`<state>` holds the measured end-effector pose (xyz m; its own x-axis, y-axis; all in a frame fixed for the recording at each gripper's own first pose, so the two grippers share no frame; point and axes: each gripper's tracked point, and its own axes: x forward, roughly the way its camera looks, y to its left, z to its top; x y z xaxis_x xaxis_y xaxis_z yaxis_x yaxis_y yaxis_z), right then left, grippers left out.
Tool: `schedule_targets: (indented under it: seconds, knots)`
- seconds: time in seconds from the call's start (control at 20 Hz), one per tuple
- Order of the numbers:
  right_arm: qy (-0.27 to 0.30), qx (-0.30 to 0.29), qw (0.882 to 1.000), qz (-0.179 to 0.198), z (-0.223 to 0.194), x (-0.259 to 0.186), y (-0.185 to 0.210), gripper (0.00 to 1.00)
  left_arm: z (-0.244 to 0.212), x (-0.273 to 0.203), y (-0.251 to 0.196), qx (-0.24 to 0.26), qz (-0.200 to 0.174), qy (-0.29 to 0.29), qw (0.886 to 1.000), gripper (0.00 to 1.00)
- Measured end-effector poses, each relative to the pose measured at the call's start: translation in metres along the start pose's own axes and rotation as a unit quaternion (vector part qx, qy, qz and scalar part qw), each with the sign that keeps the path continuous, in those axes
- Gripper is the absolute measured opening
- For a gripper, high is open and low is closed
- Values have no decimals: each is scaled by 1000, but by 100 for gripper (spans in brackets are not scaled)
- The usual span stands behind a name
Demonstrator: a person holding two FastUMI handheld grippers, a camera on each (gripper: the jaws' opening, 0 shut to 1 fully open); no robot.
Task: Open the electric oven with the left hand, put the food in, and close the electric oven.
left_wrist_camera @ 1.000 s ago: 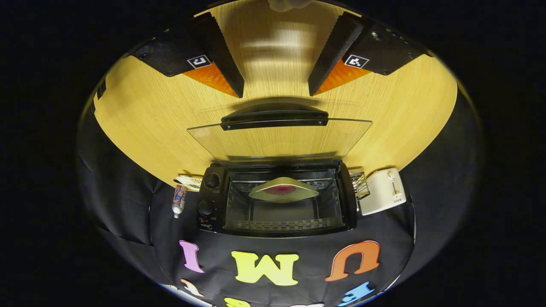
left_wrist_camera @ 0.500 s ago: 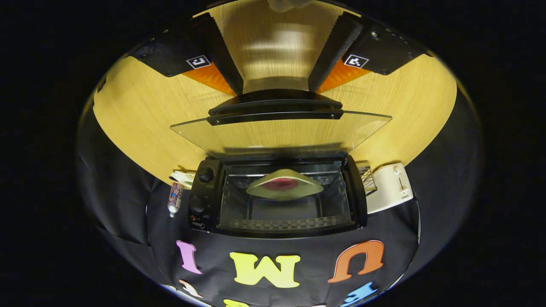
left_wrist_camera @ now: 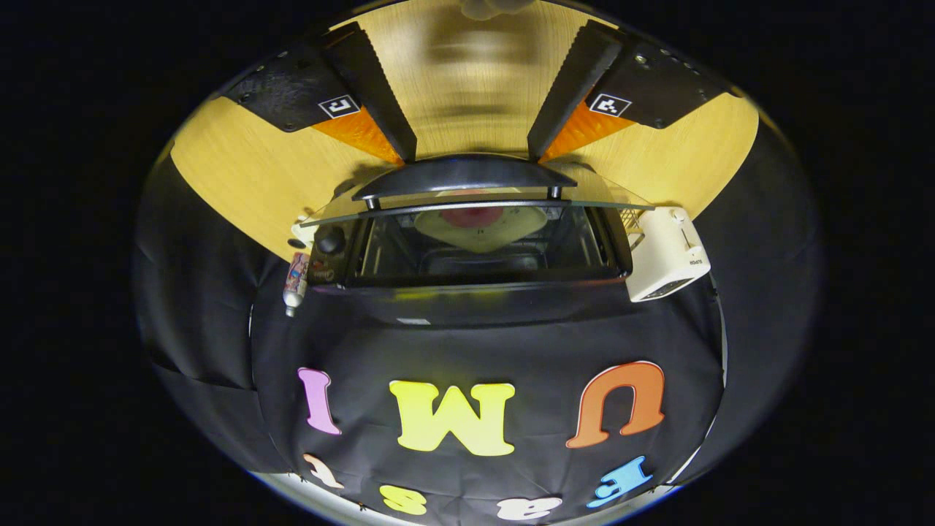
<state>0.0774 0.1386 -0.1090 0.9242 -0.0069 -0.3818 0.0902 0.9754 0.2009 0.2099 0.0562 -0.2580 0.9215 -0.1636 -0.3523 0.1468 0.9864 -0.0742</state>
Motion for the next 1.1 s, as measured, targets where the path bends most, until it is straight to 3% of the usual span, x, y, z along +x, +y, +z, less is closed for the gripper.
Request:
schedule_targets:
  seconds: [0.15, 0.2, 0.25, 0.55, 0.85, 1.1]
  knots:
    - [0, 3, 1000, -2, -3, 0, -3, 96, -6, -5, 0, 2, -2, 8, 1000, 98]
    - [1, 1, 1000, -4, -4, -1, -4, 100, -8, -7, 1, 6, 0, 8, 1000, 98]
    - [1, -1, 1000, -7, -5, -2, -5, 95, -10, -10, 1, 8, -1, 9, 1000, 98]
    - [-6, -16, 1000, 0, -6, -17, 1, 96, 4, -40, -11, 2, -11, -6, 1000, 98]
    - [-45, -43, 998, 25, 9, -40, -7, 95, 52, -120, -24, -9, 5, -64, 998, 98]
    - [-80, -53, 994, 57, 27, -74, -29, 95, 115, -214, -38, -7, 34, -133, 991, 97]
